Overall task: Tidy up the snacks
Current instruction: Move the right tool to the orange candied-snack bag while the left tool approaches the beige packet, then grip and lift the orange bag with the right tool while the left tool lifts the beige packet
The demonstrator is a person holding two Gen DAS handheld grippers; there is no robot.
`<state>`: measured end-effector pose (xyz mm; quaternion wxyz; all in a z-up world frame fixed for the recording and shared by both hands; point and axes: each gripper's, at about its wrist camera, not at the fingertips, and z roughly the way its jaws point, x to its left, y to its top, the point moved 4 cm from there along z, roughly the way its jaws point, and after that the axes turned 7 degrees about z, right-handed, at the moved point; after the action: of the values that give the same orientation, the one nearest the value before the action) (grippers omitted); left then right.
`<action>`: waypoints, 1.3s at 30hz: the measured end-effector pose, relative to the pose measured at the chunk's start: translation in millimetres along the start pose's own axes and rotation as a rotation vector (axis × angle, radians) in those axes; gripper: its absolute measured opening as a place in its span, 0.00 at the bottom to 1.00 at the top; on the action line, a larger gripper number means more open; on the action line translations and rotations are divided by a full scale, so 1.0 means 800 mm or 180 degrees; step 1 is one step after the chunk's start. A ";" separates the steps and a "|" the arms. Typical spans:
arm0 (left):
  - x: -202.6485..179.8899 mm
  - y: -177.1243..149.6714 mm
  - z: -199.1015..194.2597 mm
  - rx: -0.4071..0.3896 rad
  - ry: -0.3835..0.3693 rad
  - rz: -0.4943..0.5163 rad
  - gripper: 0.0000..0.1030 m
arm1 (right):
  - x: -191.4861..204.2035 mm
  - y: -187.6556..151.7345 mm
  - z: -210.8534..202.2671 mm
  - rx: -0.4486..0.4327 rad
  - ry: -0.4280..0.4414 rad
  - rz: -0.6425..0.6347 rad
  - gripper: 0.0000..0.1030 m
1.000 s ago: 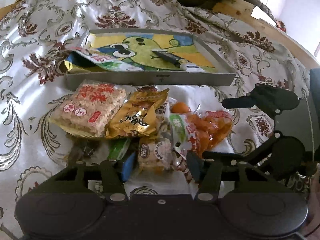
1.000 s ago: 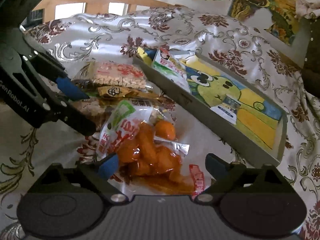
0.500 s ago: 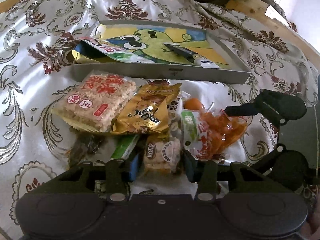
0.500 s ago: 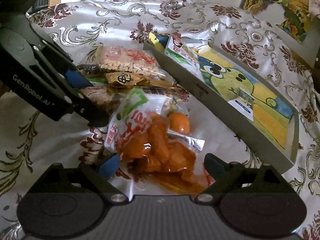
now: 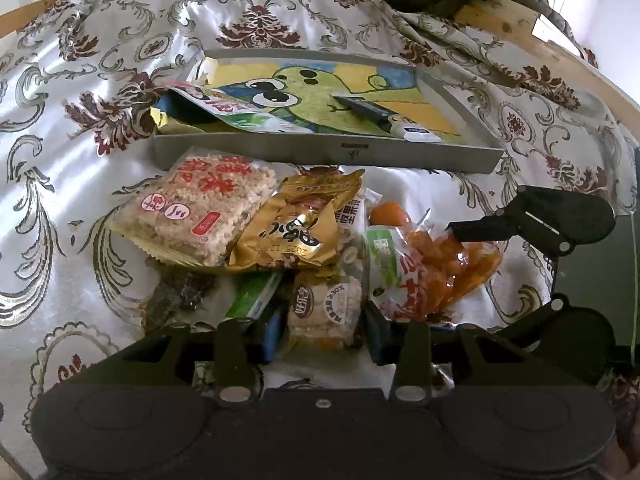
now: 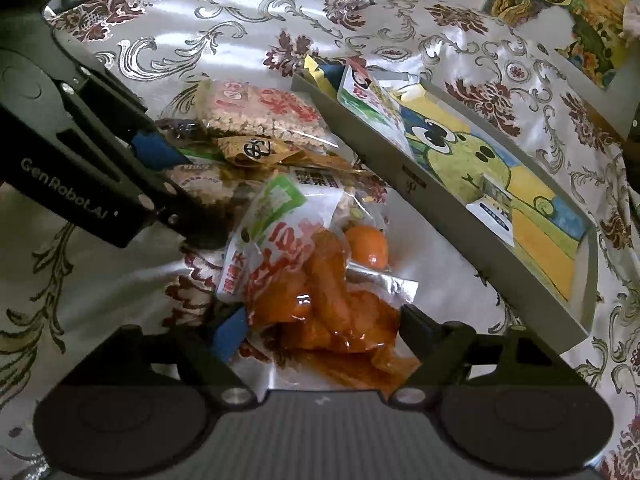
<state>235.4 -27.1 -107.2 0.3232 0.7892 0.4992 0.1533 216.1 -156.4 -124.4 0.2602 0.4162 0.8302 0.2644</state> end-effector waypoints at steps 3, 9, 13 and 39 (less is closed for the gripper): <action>0.000 0.001 -0.002 -0.0012 -0.0004 -0.0003 0.41 | -0.001 0.001 -0.002 -0.0005 0.0004 0.0003 0.81; -0.005 0.002 -0.009 -0.0077 -0.0030 0.0041 0.38 | -0.007 0.001 -0.014 -0.0027 -0.0107 0.0009 0.80; -0.008 0.003 -0.016 -0.0092 -0.0091 0.0023 0.38 | -0.016 0.002 -0.031 -0.0105 -0.0206 0.0081 0.80; 0.010 0.066 -0.074 -0.1476 -0.0096 -0.0721 0.38 | -0.096 0.042 -0.083 -0.1185 -0.0892 0.0855 0.81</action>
<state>242.1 -14.5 -28.5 0.5180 0.6353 0.5310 0.2147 231.4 -217.2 -37.8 0.4072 0.5001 0.6605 0.3844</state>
